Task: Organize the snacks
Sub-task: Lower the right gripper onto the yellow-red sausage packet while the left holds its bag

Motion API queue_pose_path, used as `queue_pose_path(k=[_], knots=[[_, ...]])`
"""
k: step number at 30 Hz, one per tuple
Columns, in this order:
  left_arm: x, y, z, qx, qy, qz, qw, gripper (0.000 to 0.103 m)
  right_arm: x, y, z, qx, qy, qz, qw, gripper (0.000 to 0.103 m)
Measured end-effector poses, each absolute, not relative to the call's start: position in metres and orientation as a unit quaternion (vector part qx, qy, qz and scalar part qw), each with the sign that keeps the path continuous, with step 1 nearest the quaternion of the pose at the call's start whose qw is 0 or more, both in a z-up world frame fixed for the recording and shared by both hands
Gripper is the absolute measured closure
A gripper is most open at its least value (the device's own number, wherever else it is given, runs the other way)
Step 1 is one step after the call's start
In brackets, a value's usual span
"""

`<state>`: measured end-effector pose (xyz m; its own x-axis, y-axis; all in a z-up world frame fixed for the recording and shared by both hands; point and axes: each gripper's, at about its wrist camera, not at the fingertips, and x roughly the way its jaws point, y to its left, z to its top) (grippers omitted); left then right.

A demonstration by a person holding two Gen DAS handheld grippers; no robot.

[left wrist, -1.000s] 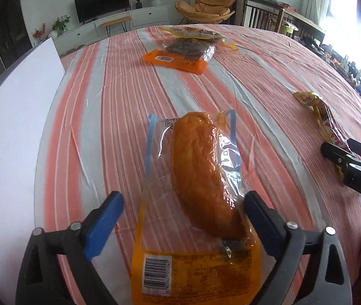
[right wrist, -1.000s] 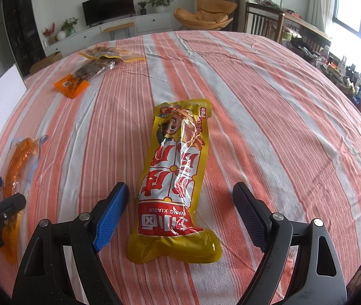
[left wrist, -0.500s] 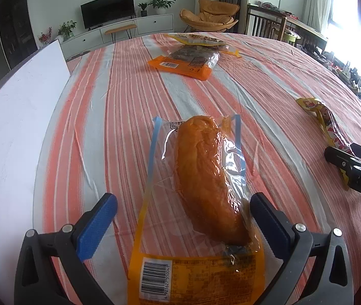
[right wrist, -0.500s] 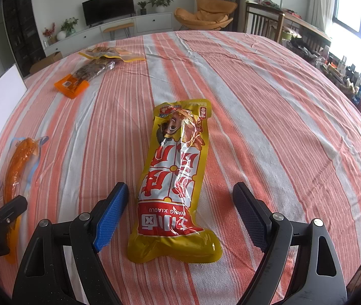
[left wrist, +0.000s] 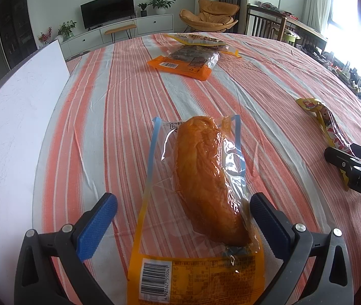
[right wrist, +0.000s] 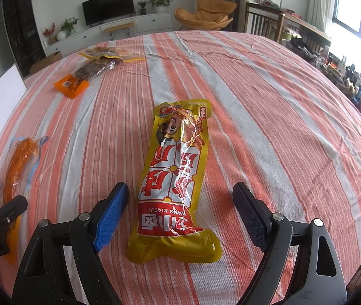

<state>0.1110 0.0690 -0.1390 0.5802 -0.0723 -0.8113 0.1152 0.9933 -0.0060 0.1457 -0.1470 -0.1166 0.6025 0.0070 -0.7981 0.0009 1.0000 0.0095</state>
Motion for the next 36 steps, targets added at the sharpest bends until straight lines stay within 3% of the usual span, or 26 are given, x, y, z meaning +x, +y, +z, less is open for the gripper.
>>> queue_pose_path(k=[32,36], knots=[[0.112,0.069,-0.139,0.022,0.456,-0.055,0.888,0.0,0.146,-0.148,-0.117,0.005,0.446,0.002,0.895,0.016],[0.123,0.069,-0.137,0.028,0.488,-0.068,0.87,0.0,0.146,-0.148,-0.117,0.004,0.446,0.002,0.895,0.016]])
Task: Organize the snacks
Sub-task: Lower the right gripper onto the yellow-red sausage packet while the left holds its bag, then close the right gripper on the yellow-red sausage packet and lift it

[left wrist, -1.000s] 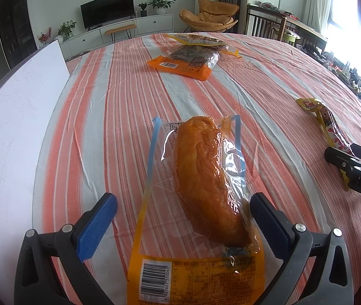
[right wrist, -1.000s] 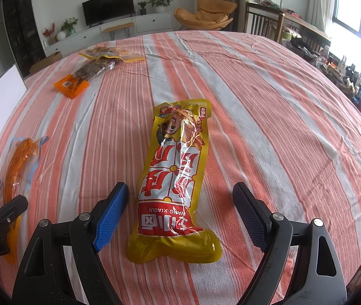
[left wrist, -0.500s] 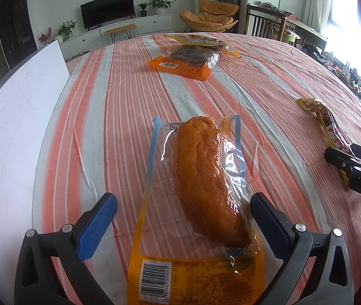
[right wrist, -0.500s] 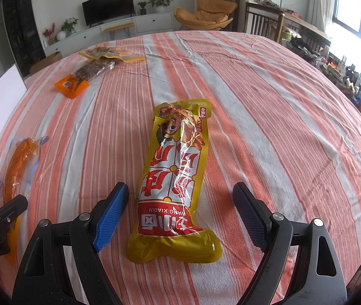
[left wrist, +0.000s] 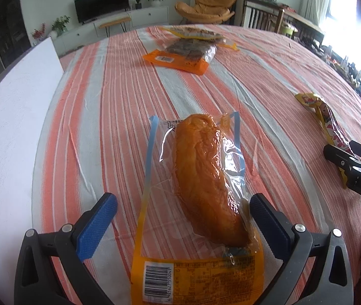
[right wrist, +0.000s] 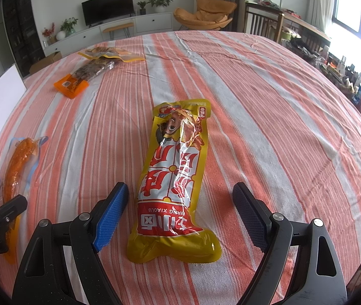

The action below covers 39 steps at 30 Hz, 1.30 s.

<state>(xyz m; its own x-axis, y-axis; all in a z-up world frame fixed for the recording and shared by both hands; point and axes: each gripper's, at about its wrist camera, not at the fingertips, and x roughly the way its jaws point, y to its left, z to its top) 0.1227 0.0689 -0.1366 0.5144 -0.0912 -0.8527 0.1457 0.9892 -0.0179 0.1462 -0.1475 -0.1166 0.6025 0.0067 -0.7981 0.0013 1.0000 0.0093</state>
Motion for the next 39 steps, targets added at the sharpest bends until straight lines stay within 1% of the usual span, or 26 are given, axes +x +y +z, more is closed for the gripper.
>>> queue_pose_path(k=[6,7,8,9,10,11,12,15,16,18,20,22,26,28,29,30,31,32,33,34,37,39], knots=[[0.132,0.074,-0.134,0.0,0.492,-0.062,0.868,0.001,0.145,-0.148,-0.116,0.004,0.446,0.001,0.895,0.016],[0.132,0.074,-0.133,0.002,0.488,-0.059,0.871,0.015,0.145,-0.148,-0.116,0.004,0.446,0.0,0.895,0.016],[0.13,0.073,-0.129,0.004,0.475,-0.073,0.877,0.041,0.145,-0.148,-0.116,0.004,0.446,0.0,0.895,0.016],[0.13,0.072,-0.126,0.005,0.472,-0.085,0.877,0.043,0.145,-0.148,-0.116,0.005,0.446,0.001,0.895,0.016],[0.132,0.074,-0.126,-0.008,0.478,-0.094,0.873,0.047,0.145,-0.148,-0.116,0.005,0.446,0.001,0.895,0.016],[0.133,0.076,-0.125,-0.015,0.48,-0.105,0.871,0.06,0.145,-0.148,-0.116,0.005,0.446,0.001,0.895,0.016],[0.133,0.078,-0.124,-0.026,0.481,-0.119,0.868,0.063,0.145,-0.148,-0.116,0.006,0.446,0.002,0.895,0.015],[0.127,0.09,-0.123,-0.076,0.486,-0.123,0.862,0.064,0.144,-0.154,-0.114,0.017,0.452,0.024,0.892,0.015],[0.122,0.095,-0.123,-0.095,0.486,-0.124,0.86,0.064,0.145,-0.162,-0.111,0.041,0.46,0.04,0.886,0.015],[0.114,0.102,-0.122,-0.125,0.487,-0.126,0.855,0.065,0.147,-0.187,-0.104,0.129,0.48,0.072,0.865,0.016],[0.106,0.107,-0.12,-0.148,0.486,-0.131,0.852,0.065,0.153,-0.214,-0.099,0.219,0.498,0.062,0.837,0.016],[0.101,0.109,-0.117,-0.161,0.482,-0.135,0.851,0.065,0.162,-0.23,-0.093,0.251,0.514,0.033,0.819,0.015],[0.093,0.11,-0.106,-0.176,0.476,-0.146,0.849,0.065,0.187,-0.205,-0.089,0.181,0.546,0.03,0.817,0.015],[0.088,0.109,-0.098,-0.175,0.471,-0.151,0.851,0.065,0.196,-0.185,-0.096,0.149,0.561,0.036,0.814,0.016],[0.086,0.11,-0.095,-0.176,0.469,-0.154,0.851,0.065,0.199,-0.172,-0.099,0.123,0.566,0.035,0.814,0.014],[0.082,0.11,-0.091,-0.178,0.468,-0.158,0.851,0.065,0.2,-0.164,-0.102,0.09,0.56,0.026,0.823,0.017],[0.079,0.11,-0.088,-0.179,0.467,-0.162,0.851,0.065,0.2,-0.156,-0.105,0.067,0.562,0.024,0.824,0.017],[0.075,0.11,-0.084,-0.178,0.466,-0.167,0.85,0.065,0.198,-0.149,-0.107,0.046,0.563,0.017,0.825,0.028],[0.071,0.11,-0.081,-0.179,0.465,-0.172,0.85,0.065,0.194,-0.144,-0.107,0.023,0.559,0.007,0.829,0.052],[0.067,0.111,-0.078,-0.18,0.464,-0.177,0.849,0.065,0.19,-0.14,-0.105,0.0,0.554,0.003,0.833,0.053],[0.058,0.115,-0.07,-0.193,0.461,-0.187,0.846,0.065,0.181,-0.142,-0.104,0.016,0.565,0.025,0.824,0.055],[0.053,0.119,-0.062,-0.204,0.456,-0.194,0.844,0.065,0.172,-0.147,-0.095,0.036,0.556,0.036,0.83,0.055]])
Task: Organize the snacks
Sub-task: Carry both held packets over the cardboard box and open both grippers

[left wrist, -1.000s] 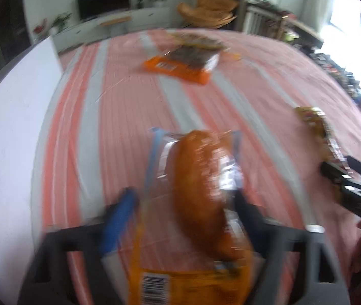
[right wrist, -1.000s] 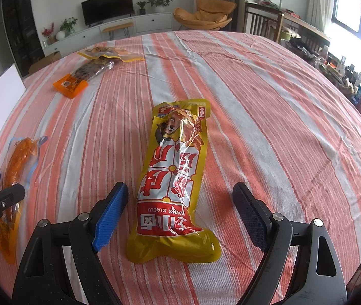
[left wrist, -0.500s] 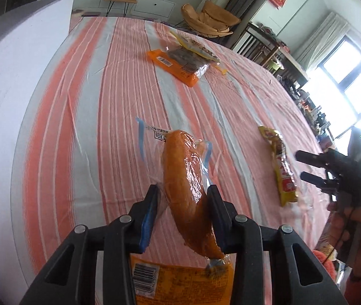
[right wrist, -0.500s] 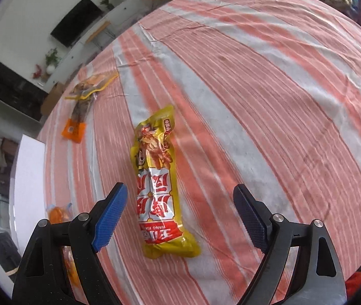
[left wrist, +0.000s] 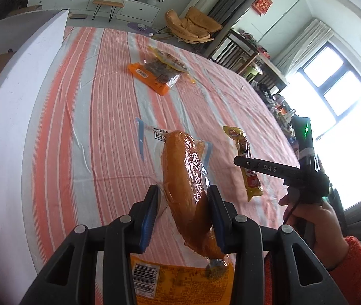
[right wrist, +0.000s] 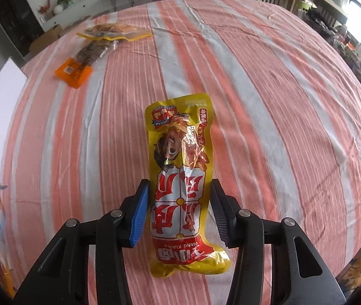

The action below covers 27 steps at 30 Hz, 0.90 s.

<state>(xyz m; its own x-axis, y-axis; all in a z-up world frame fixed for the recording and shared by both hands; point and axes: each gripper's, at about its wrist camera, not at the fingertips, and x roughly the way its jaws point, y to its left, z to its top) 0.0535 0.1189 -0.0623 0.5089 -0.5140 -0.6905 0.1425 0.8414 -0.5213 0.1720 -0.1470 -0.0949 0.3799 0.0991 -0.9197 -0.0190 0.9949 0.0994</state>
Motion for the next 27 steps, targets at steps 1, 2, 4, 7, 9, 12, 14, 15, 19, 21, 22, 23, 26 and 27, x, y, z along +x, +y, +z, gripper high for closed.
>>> queue_pose_path(k=[1,2,4,7,9,12,14,15,19,21,22,23,26,27], knots=[[0.051,0.121,-0.057,-0.209,0.452,-0.198,0.844,0.065,0.168,-0.149,-0.089,0.048,0.55,0.043,0.832,0.055],[0.049,0.124,-0.051,-0.216,0.449,-0.202,0.843,0.065,0.164,-0.151,-0.083,0.061,0.545,0.054,0.834,0.055],[0.045,0.133,-0.038,-0.233,0.441,-0.211,0.841,0.065,0.161,-0.15,-0.07,0.088,0.537,0.076,0.836,0.054],[0.04,0.155,-0.016,-0.261,0.422,-0.211,0.842,0.065,0.158,-0.137,-0.045,0.112,0.521,0.108,0.839,0.054],[0.035,0.177,0.001,-0.274,0.401,-0.2,0.851,0.065,0.161,-0.118,-0.027,0.122,0.508,0.134,0.842,0.054],[0.025,0.216,0.023,-0.281,0.369,-0.164,0.871,0.065,0.155,-0.089,0.0,0.132,0.488,0.18,0.844,0.054],[0.017,0.247,0.033,-0.284,0.352,-0.133,0.882,0.065,0.15,-0.065,0.018,0.132,0.478,0.212,0.842,0.054],[0.013,0.262,0.037,-0.284,0.345,-0.115,0.887,0.065,0.146,-0.051,0.028,0.129,0.472,0.229,0.842,0.054],[-0.003,0.326,0.042,-0.28,0.329,-0.032,0.901,0.065,0.14,0.008,0.062,0.132,0.453,0.299,0.83,0.054],[-0.011,0.355,0.038,-0.279,0.33,0.007,0.901,0.065,0.136,0.043,0.075,0.136,0.45,0.339,0.815,0.054],[-0.017,0.369,0.035,-0.28,0.332,0.026,0.9,0.065,0.134,0.06,0.08,0.133,0.449,0.357,0.808,0.054],[-0.022,0.378,0.03,-0.279,0.334,0.042,0.899,0.064,0.131,0.079,0.084,0.13,0.449,0.376,0.8,0.054],[-0.033,0.403,0.015,-0.259,0.358,0.106,0.891,0.05,0.123,0.13,0.085,0.122,0.455,0.421,0.775,0.052],[-0.037,0.41,0.008,-0.254,0.368,0.138,0.884,0.044,0.119,0.149,0.082,0.118,0.458,0.438,0.765,0.049]])
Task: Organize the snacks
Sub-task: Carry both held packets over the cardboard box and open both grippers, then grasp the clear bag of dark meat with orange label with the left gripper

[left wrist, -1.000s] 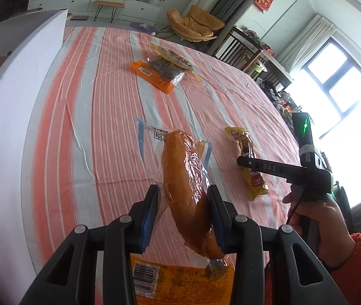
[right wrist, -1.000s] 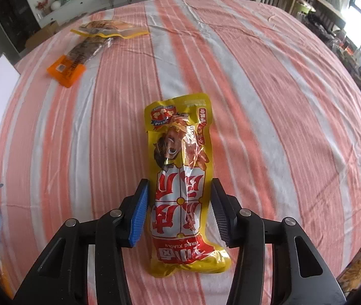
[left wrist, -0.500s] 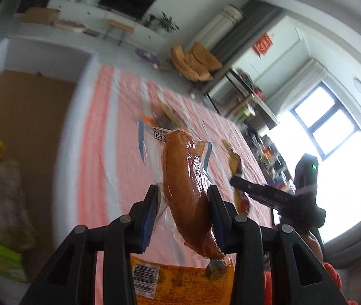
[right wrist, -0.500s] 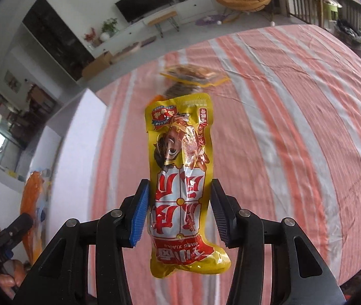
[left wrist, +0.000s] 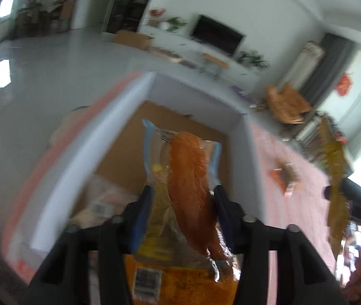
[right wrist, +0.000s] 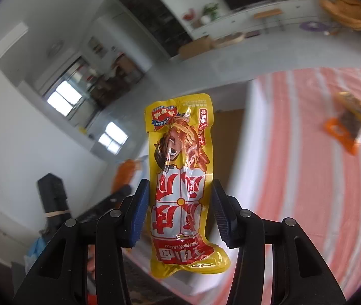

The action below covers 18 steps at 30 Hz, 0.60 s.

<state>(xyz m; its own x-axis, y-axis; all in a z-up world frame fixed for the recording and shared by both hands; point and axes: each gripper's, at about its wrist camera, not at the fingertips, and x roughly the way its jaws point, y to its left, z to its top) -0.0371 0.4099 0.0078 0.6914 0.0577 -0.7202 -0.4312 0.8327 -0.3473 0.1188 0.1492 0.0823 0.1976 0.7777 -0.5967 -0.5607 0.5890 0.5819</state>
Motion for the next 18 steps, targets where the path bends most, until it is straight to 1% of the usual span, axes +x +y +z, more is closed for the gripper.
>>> queue_pose_path(k=[1,2,3,7,10,11,15,18], knots=[[-0.041,0.417,0.002,-0.255,0.369,0.166,0.878,0.036,0.115,0.164,0.079,0.113,0.459,0.451,0.757,0.047],[-0.044,0.424,-0.004,-0.264,0.366,0.179,0.874,0.027,0.111,0.177,0.074,0.108,0.459,0.464,0.75,0.037],[-0.047,0.429,-0.009,-0.274,0.363,0.188,0.87,0.024,0.108,0.188,0.068,0.101,0.461,0.477,0.741,0.029],[-0.054,0.436,-0.018,-0.279,0.349,0.212,0.869,0.022,0.104,0.187,0.049,0.097,0.458,0.48,0.742,0.03],[-0.047,0.428,-0.017,-0.281,0.336,0.187,0.879,0.022,0.104,0.156,0.036,0.072,0.438,0.432,0.785,0.03],[-0.043,0.422,-0.015,-0.28,0.332,0.174,0.884,0.022,0.106,0.141,0.029,0.054,0.427,0.411,0.804,0.028],[-0.024,0.385,-0.007,-0.254,0.328,0.121,0.902,0.017,0.123,0.068,-0.03,-0.034,0.416,0.266,0.869,0.027],[-0.003,0.345,-0.001,-0.226,0.339,0.069,0.911,0.017,0.133,-0.001,-0.078,-0.048,0.444,0.168,0.879,0.027]])
